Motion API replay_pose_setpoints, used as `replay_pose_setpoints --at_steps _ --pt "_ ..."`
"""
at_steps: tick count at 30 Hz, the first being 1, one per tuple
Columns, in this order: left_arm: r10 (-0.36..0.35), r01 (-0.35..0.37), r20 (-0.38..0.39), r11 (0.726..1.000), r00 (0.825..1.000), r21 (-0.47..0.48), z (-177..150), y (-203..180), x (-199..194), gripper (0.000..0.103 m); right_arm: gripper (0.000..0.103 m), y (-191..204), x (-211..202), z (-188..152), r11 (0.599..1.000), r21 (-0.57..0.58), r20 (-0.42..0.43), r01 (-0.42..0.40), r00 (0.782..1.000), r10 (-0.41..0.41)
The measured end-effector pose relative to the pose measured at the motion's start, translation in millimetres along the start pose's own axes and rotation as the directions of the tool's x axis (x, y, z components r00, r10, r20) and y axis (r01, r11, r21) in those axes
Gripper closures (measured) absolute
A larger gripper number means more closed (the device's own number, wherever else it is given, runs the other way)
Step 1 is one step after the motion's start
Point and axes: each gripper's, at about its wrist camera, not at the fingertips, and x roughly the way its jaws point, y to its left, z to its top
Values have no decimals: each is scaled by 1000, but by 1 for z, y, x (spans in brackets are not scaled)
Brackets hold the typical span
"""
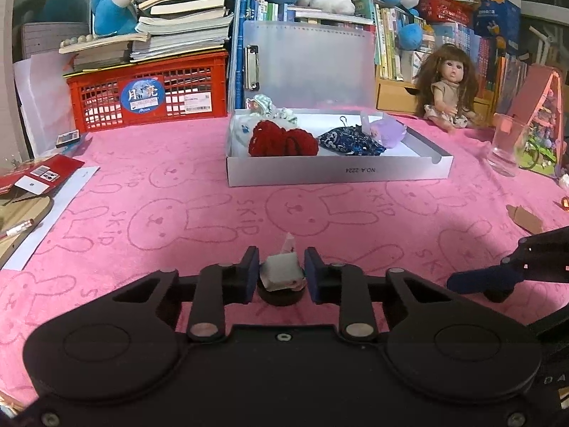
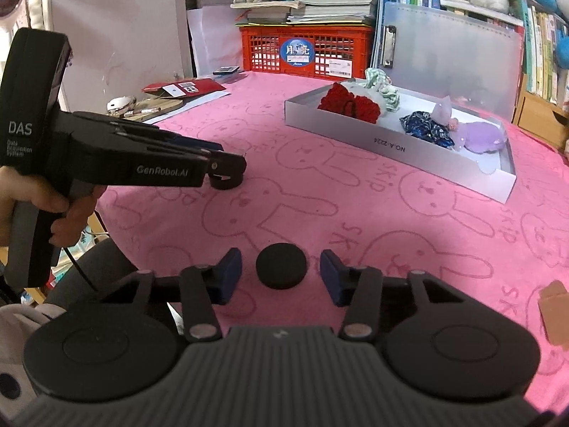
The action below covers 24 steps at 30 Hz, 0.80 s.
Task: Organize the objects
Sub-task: 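Grasp the white-topped black cap with the left gripper while the right grasps a black puck, then carry the cap and black puck into the box lid and open both grippers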
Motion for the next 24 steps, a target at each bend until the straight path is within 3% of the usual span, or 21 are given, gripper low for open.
replay_pose_setpoints --at_steps 2,24 --pt "2 -2 5 1000 1000 -6 0 0 -1 80 67 -1 0 0 1000 7 9 6 1000 -6" --pt "-18 19 47 1000 999 -16 19 -3 -6 80 66 -25 -3 13 989 84 64 119 990 -125"
